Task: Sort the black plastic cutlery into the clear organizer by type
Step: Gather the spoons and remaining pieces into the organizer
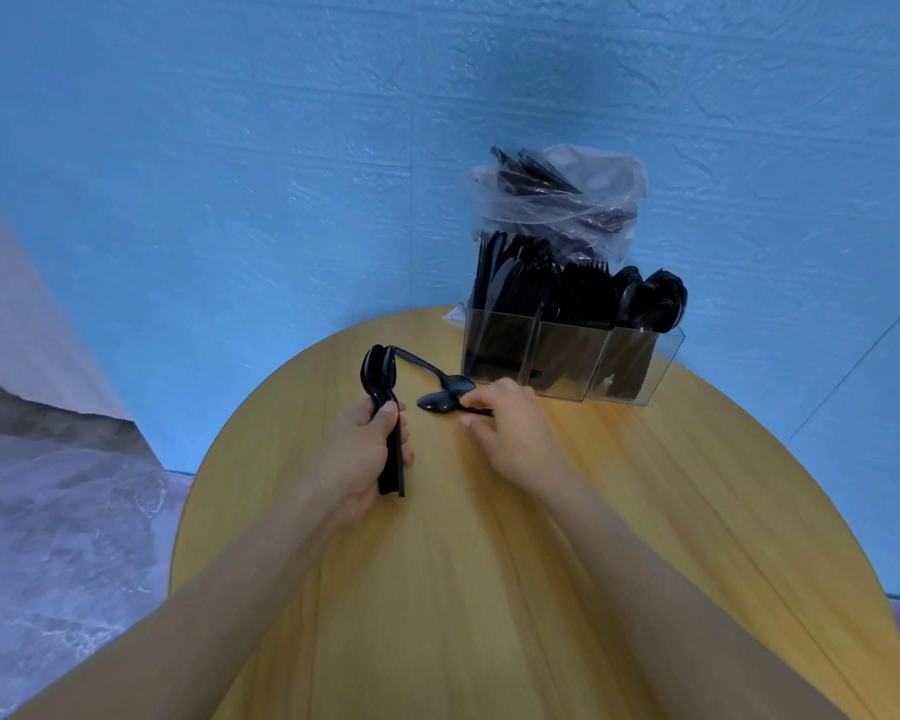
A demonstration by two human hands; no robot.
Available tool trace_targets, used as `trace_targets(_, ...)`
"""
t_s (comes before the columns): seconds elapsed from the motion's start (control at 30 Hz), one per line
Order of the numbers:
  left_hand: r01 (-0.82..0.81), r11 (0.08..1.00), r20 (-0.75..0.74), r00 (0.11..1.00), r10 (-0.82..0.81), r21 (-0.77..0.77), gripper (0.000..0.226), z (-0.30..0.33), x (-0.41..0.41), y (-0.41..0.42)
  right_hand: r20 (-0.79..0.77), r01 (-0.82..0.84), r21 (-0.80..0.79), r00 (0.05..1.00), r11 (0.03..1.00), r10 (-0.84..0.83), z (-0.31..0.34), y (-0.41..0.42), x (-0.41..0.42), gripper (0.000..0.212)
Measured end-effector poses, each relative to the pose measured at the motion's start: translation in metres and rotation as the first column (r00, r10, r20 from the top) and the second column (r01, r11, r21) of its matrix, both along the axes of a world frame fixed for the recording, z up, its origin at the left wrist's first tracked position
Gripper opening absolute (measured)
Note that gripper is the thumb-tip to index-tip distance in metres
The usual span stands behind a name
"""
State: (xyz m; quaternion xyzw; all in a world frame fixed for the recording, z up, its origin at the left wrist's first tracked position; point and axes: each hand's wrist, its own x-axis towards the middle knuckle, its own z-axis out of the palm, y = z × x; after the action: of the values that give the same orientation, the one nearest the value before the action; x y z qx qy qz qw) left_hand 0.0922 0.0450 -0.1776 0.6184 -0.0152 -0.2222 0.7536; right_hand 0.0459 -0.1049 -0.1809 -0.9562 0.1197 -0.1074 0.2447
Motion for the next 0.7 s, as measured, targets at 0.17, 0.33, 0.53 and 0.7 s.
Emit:
trace_targets(0.17, 0.003, 1.000, -0.008, 1.000, -0.003, 0.000, 0.020, -0.001, 0.009, 0.010, -0.077, 0.108, -0.114, 0.990, 0.988, -0.117, -0.010, -0.007, 0.024, 0.032)
trace_targets(0.33, 0.005, 1.000, -0.013, 1.000, -0.005, -0.011, 0.020, -0.005, 0.015, 0.014, -0.084, 0.025, -0.214, 0.996, 0.977, -0.044, -0.016, -0.006, 0.026, 0.020)
trace_targets(0.53, 0.026, 0.999, -0.007, 1.000, -0.026, -0.020, 0.018, -0.008, 0.021, 0.017, 0.041, 0.099, 0.031, 0.994, 0.995, -0.101, -0.007, -0.003, 0.025, 0.016)
trace_targets(0.7, 0.032, 0.998, -0.017, 0.999, -0.033, -0.047, 0.019, -0.006, 0.020, 0.019, -0.011, 0.303, -0.048, 0.953, 0.952, -0.304, -0.009, 0.003, 0.038, 0.031)
